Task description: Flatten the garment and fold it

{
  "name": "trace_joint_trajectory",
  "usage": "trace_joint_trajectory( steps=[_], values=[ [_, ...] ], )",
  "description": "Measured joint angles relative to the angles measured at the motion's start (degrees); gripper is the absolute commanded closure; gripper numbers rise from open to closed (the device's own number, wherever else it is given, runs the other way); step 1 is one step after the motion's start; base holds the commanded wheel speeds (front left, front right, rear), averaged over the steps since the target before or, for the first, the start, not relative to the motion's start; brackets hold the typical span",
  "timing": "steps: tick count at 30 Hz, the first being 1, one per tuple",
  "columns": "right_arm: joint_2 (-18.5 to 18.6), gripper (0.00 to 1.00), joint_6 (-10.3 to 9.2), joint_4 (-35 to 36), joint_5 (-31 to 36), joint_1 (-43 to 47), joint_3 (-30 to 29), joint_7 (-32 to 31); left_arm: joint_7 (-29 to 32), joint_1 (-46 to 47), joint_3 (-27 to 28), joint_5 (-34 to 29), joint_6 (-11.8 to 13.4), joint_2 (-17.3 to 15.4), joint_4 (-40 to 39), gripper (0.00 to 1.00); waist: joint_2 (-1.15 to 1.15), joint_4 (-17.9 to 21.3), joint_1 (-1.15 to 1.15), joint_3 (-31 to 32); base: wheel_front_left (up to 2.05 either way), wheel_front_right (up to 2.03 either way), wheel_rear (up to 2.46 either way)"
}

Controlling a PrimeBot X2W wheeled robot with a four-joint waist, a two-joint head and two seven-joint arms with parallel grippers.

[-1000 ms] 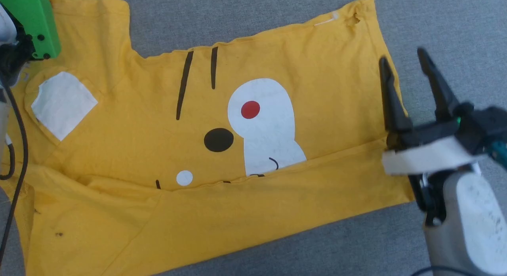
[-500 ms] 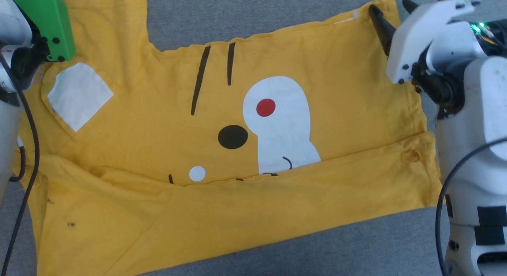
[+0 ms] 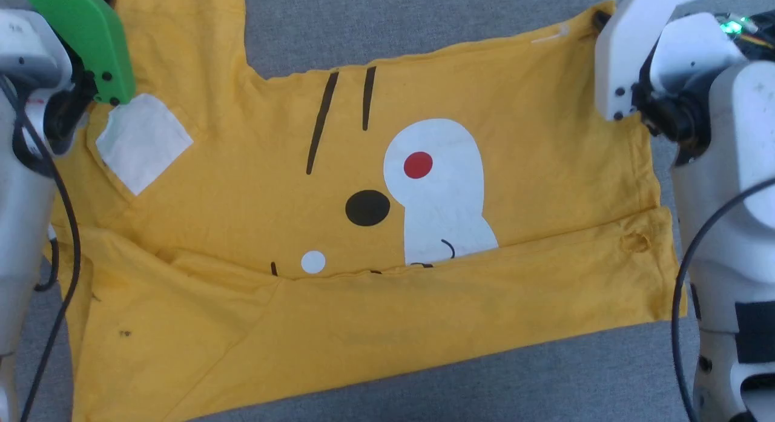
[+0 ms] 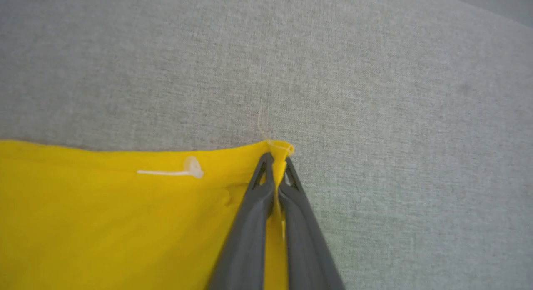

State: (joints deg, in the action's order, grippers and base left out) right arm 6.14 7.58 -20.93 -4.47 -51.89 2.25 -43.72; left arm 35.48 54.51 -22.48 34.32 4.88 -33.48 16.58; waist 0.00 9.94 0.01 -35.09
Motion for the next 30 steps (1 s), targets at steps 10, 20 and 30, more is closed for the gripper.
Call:
trace_joint_trajectory(
  steps=[10,20,30],
  values=[
    [3.81,1.0,0.0,4.64,-3.35,13.48,3.25,23.99,-24.93,-15.03,4.25,2.67,-4.21,2.1,-5.21,1.0,0.0,-1.0,0.0,6.96,0.0,0.0,0.0],
    [6.24,1.0,0.0,6.37,-3.7,26.49,2.61,36.87,-31.55,-38.99,9.44,8.65,-0.73,2.22,-15.97,1.0,0.0,-3.15,-0.01,16.84,0.0,0.0,0.0],
    [9.16,1.0,0.0,5.12,-4.1,35.55,1.23,32.48,-31.03,-56.9,9.22,14.17,1.71,4.27,-22.36,1.0,0.0,-7.05,-0.01,23.15,0.0,0.0,0.0]
  ],
)
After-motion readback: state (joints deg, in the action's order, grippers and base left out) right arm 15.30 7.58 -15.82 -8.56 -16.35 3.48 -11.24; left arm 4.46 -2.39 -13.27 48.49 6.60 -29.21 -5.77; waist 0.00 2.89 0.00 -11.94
